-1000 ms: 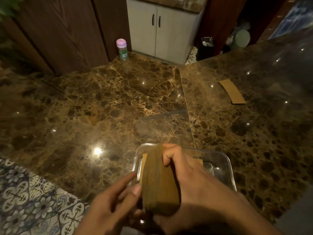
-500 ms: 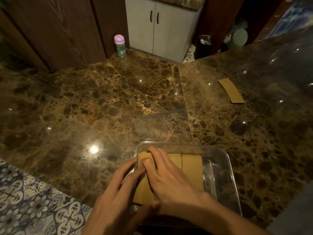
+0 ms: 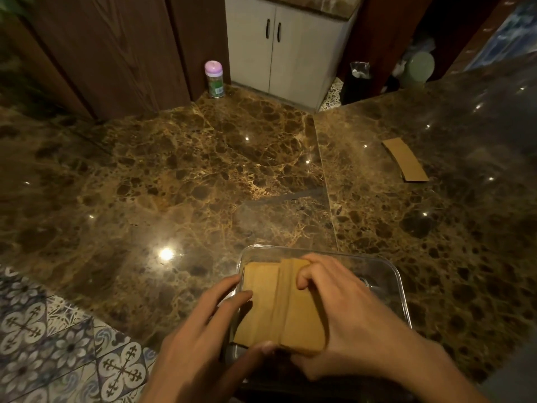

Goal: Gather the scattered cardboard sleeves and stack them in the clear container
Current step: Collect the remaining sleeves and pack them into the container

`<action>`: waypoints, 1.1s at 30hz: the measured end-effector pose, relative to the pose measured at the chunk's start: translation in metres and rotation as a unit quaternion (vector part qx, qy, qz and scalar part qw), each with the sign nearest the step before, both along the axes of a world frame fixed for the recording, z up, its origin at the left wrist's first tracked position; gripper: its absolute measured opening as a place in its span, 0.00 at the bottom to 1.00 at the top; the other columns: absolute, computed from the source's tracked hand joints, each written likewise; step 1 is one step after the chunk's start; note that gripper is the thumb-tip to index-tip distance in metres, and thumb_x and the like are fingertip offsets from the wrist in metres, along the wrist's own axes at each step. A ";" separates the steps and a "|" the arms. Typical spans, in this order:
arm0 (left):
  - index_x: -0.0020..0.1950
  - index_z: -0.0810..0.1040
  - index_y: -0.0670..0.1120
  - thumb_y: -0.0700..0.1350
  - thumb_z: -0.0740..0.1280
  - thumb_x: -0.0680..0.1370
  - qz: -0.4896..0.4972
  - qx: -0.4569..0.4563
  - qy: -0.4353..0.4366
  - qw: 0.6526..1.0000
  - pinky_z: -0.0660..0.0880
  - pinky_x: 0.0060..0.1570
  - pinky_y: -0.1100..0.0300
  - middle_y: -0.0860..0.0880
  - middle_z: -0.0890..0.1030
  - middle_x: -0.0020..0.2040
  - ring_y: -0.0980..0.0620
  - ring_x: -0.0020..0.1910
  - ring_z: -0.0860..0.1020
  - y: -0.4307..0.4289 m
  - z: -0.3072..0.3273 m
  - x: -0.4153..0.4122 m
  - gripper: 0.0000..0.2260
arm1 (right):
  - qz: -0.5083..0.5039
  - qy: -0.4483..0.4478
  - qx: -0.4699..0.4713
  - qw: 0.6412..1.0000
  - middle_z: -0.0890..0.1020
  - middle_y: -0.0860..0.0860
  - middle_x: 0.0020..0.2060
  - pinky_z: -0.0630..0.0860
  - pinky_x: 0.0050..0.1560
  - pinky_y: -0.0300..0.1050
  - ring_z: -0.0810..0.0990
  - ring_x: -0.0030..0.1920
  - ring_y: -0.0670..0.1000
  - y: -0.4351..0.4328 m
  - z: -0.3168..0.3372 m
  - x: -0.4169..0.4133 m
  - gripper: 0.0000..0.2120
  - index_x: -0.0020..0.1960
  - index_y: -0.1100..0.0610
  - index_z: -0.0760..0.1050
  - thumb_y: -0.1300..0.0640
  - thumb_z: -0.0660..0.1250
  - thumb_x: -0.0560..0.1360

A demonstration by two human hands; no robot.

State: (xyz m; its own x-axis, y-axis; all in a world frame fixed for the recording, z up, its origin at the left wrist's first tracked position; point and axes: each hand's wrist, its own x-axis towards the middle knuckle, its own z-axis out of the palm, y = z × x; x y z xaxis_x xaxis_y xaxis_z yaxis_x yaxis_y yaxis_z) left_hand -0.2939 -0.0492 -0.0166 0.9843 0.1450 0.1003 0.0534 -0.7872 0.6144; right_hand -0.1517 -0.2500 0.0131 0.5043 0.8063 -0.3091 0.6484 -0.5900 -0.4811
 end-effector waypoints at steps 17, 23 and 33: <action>0.55 0.79 0.58 0.71 0.76 0.53 -0.095 0.245 0.092 0.961 0.71 0.49 0.40 0.47 0.77 0.67 0.45 0.62 0.70 -0.013 -0.005 0.029 0.34 | 0.018 -0.027 -0.021 0.999 0.52 0.41 0.76 0.54 0.75 0.39 0.48 0.75 0.44 -0.002 -0.026 -0.002 0.39 0.65 0.42 0.61 0.29 0.74 0.62; 0.54 0.77 0.57 0.70 0.70 0.62 -0.184 0.214 0.029 0.959 0.60 0.52 0.50 0.53 0.80 0.61 0.52 0.60 0.71 -0.030 -0.007 0.046 0.27 | 0.009 -0.008 -0.121 0.993 0.52 0.39 0.76 0.51 0.76 0.40 0.49 0.73 0.41 -0.039 0.001 0.015 0.42 0.65 0.38 0.57 0.31 0.77 0.61; 0.52 0.78 0.54 0.68 0.51 0.65 -0.238 0.209 0.117 0.941 0.77 0.42 0.47 0.47 0.82 0.57 0.46 0.48 0.82 -0.049 -0.026 0.069 0.27 | 0.000 -0.012 -0.152 0.988 0.41 0.48 0.81 0.72 0.72 0.45 0.46 0.82 0.53 -0.033 -0.012 0.003 0.43 0.73 0.50 0.59 0.32 0.65 0.65</action>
State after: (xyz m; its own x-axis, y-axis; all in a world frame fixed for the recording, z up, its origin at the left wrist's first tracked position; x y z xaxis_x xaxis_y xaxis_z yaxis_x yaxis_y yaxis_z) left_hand -0.2251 -0.0981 -0.0429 0.9301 -0.3219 -0.1766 -0.2711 -0.9265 0.2610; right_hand -0.1484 -0.2827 0.0014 0.5153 0.6779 -0.5243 0.6571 -0.7053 -0.2660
